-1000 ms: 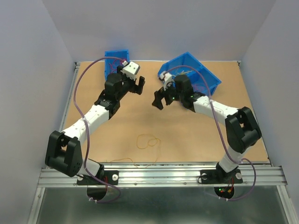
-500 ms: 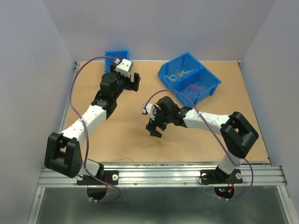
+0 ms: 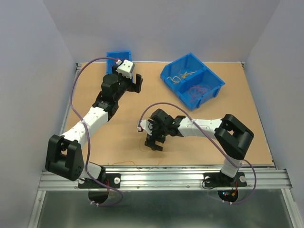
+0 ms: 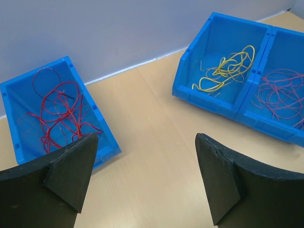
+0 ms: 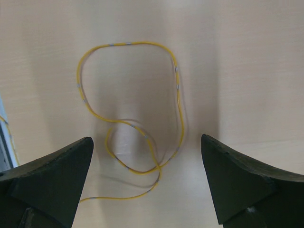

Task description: Untangle the cables

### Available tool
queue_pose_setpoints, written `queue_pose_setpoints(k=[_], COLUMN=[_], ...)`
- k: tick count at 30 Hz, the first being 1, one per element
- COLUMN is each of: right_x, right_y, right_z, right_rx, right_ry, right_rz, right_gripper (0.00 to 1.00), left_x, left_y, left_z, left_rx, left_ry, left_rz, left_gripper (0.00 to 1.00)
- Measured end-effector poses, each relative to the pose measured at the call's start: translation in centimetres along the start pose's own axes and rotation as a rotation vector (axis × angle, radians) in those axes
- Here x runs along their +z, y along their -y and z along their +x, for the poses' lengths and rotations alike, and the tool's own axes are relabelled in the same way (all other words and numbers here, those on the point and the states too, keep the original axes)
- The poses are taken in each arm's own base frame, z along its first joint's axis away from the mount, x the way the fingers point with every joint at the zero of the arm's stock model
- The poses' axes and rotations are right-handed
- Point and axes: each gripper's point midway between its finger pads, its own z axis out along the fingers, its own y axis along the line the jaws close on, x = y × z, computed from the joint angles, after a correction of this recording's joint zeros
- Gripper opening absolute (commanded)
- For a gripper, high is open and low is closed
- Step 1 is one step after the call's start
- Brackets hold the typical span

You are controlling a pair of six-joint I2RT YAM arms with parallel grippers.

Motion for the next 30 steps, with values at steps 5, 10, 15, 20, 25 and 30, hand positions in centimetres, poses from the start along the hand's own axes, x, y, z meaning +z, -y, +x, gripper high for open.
queue_pose_setpoints(k=[5, 10, 15, 20, 25, 30], right_x=[0.8, 1.1, 1.4, 1.0, -2.7, -8.5], right_y=[0.7, 1.2, 1.0, 0.5, -0.5, 1.0], right_z=[0.9, 0.6, 0.5, 0.2, -1.3, -5.2], right_rx=[0.01, 0.019, 0.007, -0.014, -0.074, -0.105], right_ry=[-0.034, -0.039, -0.048, -0.039, 0.072, 0.331], right_rz=[0.027, 0.058, 0.071, 0.069, 0.097, 0.32], right_gripper=[0.91, 0.41, 0.07, 0.0, 0.01, 0.01], left_x=[0.0, 0.0, 0.0, 0.0, 0.0, 0.0], left_y=[0.0, 0.0, 0.2, 0.2, 0.3, 0.5], left_z=[0.0, 0.0, 0.0, 0.0, -0.1, -0.3], left_rx=[0.0, 0.0, 0.0, 0.0, 0.0, 0.001], left_ry=[0.0, 0.001, 0.001, 0.002, 0.006, 0.011], left_rz=[0.001, 0.006, 0.012, 0.017, 0.023, 0.034], left_gripper=[0.95, 0.95, 0.95, 0.95, 0.95, 0.95])
